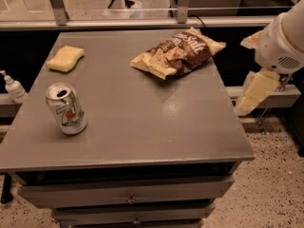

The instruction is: Move brown chip bag near sponge

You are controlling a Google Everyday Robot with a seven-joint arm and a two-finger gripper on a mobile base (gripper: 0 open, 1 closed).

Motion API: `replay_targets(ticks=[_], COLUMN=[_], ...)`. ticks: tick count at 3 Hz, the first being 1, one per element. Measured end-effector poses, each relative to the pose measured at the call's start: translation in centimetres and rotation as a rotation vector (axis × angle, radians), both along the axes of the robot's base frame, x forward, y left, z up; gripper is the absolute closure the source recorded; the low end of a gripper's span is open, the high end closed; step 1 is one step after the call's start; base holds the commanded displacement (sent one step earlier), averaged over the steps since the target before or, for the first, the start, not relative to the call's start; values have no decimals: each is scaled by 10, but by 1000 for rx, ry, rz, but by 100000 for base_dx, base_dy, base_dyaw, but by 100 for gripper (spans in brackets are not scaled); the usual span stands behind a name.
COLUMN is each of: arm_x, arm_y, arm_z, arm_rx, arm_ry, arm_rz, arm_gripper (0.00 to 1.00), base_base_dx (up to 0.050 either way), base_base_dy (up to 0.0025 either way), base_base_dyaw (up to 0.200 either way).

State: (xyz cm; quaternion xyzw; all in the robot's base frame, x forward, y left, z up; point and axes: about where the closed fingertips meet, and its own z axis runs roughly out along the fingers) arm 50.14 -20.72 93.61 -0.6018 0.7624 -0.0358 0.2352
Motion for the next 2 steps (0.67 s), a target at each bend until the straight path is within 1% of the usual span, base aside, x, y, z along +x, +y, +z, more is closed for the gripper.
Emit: replay_targets(ticks=[1,2], arm_x=[60,111], arm_y=[5,6], arm_z=[-21,-21], arm_rx=[96,208], arm_ry=[-92,-176], arm_rz=[-13,-45], arm_gripper=[0,0], base_base_dx=[0,0], base_base_dy=[0,0], base_base_dyaw=[0,0])
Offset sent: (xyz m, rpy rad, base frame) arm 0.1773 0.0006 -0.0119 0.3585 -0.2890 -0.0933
